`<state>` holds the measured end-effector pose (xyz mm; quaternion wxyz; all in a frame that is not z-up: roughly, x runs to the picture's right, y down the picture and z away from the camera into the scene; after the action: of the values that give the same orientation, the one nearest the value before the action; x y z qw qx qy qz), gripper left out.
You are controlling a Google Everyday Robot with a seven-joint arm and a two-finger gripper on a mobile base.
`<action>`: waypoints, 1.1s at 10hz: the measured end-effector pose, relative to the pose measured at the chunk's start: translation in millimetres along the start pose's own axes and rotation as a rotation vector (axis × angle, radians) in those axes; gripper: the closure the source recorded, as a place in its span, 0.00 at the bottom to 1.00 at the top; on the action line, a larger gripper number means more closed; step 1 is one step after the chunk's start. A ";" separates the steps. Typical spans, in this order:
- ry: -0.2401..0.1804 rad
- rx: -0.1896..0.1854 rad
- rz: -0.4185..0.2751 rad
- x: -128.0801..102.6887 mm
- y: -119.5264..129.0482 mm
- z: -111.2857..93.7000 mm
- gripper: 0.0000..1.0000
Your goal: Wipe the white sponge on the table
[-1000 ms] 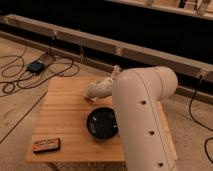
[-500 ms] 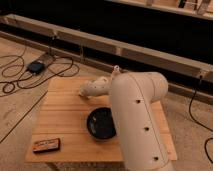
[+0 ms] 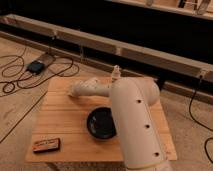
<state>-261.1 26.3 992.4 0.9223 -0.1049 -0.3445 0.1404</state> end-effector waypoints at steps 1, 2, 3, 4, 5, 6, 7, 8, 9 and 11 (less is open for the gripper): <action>-0.032 -0.024 -0.013 -15.0 11.9 8.5 1.00; -0.054 -0.049 -0.026 -27.5 23.4 14.0 1.00; -0.076 -0.079 -0.040 -39.9 36.1 18.7 1.00; -0.095 -0.104 -0.051 -49.0 46.4 21.5 1.00; -0.111 -0.129 -0.061 -56.4 56.6 22.9 1.00; -0.120 -0.150 -0.066 -60.5 64.9 22.6 1.00; -0.121 -0.168 -0.063 -59.4 71.4 20.2 1.00; -0.114 -0.180 -0.056 -54.9 75.1 16.0 1.00; -0.093 -0.190 -0.029 -43.2 77.5 6.8 1.00; -0.050 -0.180 0.006 -22.2 73.3 -9.3 1.00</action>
<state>-284.7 86.8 950.8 0.8998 -0.1850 -0.3783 0.1140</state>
